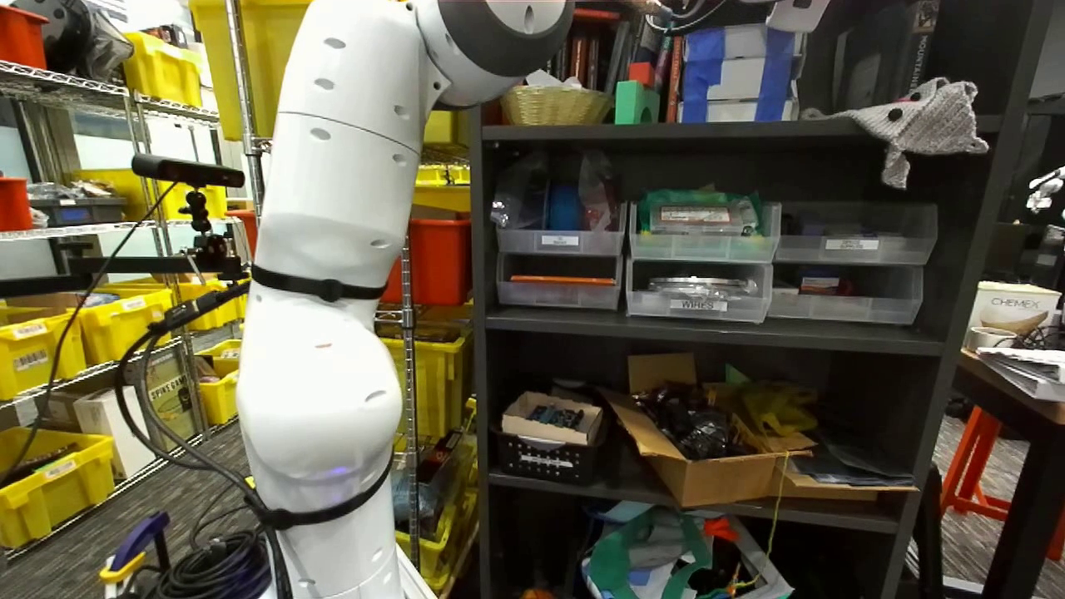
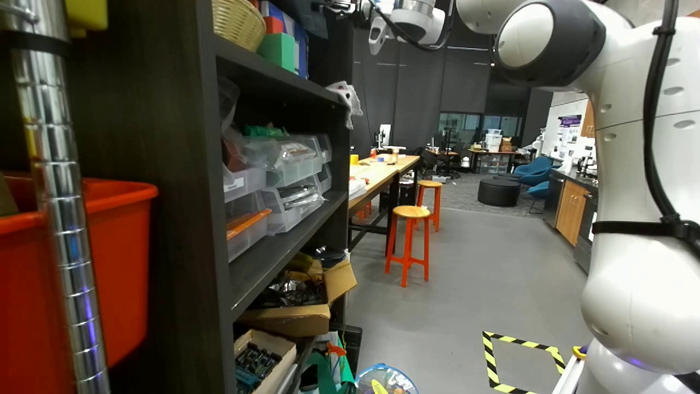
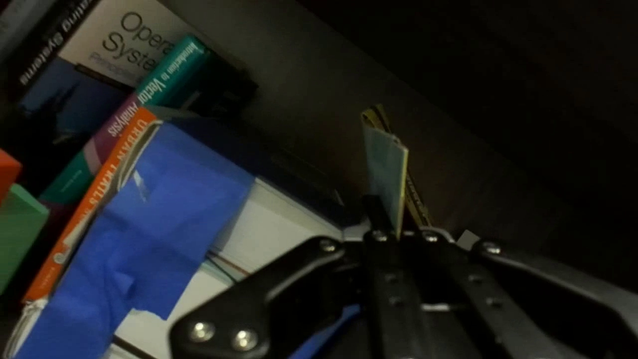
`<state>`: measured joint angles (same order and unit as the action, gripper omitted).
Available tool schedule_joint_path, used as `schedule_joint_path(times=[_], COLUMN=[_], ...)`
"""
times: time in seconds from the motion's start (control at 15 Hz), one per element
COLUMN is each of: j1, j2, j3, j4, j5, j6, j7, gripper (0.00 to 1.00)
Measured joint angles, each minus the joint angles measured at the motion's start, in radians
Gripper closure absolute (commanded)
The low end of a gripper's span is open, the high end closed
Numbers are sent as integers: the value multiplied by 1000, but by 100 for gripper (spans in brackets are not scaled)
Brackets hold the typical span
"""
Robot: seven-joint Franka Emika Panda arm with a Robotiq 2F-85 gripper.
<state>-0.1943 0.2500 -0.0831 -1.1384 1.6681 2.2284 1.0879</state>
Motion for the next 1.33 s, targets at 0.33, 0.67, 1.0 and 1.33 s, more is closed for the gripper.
schedule_joint_path(times=[0.33,0.67,1.0,1.33], j1=[-9,-25,-45,-64], j2=[2,14,45,85], j3=[-1,-1,-1,-1], j4=[43,80,121,171], j5=[6,35,62,62], j6=[-5,12,6,-21], j7=[54,77,173,316], gripper=[99,99,99,99])
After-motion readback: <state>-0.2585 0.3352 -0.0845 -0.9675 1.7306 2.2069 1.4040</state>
